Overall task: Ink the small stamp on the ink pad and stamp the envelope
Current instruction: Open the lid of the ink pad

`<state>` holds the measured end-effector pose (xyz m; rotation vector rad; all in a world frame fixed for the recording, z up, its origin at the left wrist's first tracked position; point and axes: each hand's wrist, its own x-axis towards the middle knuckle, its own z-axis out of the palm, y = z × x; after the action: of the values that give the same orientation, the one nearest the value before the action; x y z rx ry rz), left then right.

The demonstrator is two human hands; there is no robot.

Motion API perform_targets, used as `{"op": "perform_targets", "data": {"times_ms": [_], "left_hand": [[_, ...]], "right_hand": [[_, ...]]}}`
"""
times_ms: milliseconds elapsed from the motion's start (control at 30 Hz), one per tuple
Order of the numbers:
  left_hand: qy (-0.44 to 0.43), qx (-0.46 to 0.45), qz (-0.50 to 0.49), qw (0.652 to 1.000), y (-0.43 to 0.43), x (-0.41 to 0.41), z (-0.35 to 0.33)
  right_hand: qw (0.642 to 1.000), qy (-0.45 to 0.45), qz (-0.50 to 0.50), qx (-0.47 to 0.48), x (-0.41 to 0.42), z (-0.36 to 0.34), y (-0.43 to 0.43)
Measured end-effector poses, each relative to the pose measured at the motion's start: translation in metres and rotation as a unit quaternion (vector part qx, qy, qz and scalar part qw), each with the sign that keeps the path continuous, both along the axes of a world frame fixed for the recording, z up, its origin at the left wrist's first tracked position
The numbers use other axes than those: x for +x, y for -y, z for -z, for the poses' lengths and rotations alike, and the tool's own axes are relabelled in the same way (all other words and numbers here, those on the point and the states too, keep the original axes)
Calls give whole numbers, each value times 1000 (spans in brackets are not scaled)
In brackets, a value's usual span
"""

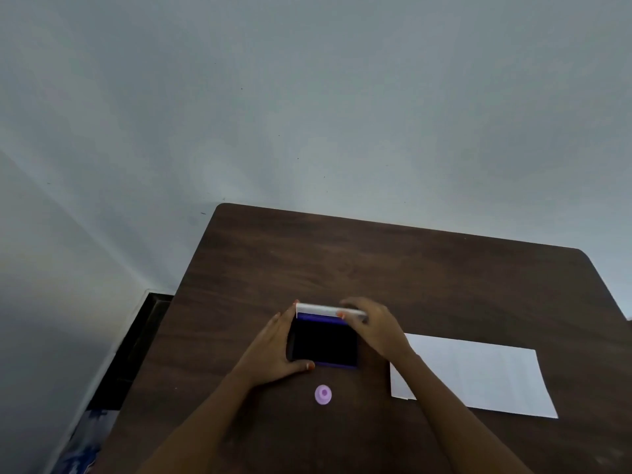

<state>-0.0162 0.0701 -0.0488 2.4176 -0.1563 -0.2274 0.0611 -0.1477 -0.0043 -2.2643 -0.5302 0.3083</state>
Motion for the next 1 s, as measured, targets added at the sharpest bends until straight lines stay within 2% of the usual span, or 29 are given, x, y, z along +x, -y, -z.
{"op": "perform_targets", "data": {"times_ms": [67,133,500,667,800,1000], "left_hand": [[13,15,-7,1000,4,-1,2],[17,29,-13,999,4,-3,4],[41,47,5,998,3,-2,7],[45,52,19,997,2,-2,9],[45,41,17,998,0,-3,8],[55,-20,-1,998,0,-5,1]], "right_hand": [[998,10,45,45,12,0,-8],[996,30,67,50,22,2,-16],[990,43,121,-52,51,28,-39],[987,67,134,-64,50,34,-45],[986,76,133,-71,48,33,-47],[977,94,184,-60,22,27,-39]]}}
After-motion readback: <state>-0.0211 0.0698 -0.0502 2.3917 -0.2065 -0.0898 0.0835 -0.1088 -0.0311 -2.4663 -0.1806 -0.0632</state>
